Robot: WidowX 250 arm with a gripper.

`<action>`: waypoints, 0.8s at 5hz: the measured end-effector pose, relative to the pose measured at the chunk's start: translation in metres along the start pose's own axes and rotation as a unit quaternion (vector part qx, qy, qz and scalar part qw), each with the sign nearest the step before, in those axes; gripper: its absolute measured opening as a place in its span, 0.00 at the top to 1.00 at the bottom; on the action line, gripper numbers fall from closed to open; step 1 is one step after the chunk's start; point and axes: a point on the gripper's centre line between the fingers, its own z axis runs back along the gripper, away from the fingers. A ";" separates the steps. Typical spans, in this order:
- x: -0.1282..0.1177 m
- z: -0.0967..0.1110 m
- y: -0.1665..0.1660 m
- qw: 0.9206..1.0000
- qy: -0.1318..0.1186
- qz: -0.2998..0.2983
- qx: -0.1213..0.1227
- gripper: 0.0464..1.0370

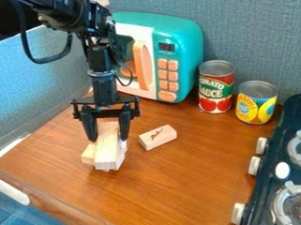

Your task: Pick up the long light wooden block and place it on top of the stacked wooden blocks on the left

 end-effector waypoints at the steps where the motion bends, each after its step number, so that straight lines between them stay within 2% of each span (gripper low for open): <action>1: 0.003 0.004 -0.001 1.000 -0.005 0.000 0.000 0.03; 2: 0.003 0.004 0.000 1.000 -0.005 0.007 0.002 0.04; 3: -0.003 0.016 -0.003 0.999 -0.022 -0.007 0.026 0.04; 4: -0.022 0.066 -0.032 0.991 -0.096 -0.064 0.063 0.04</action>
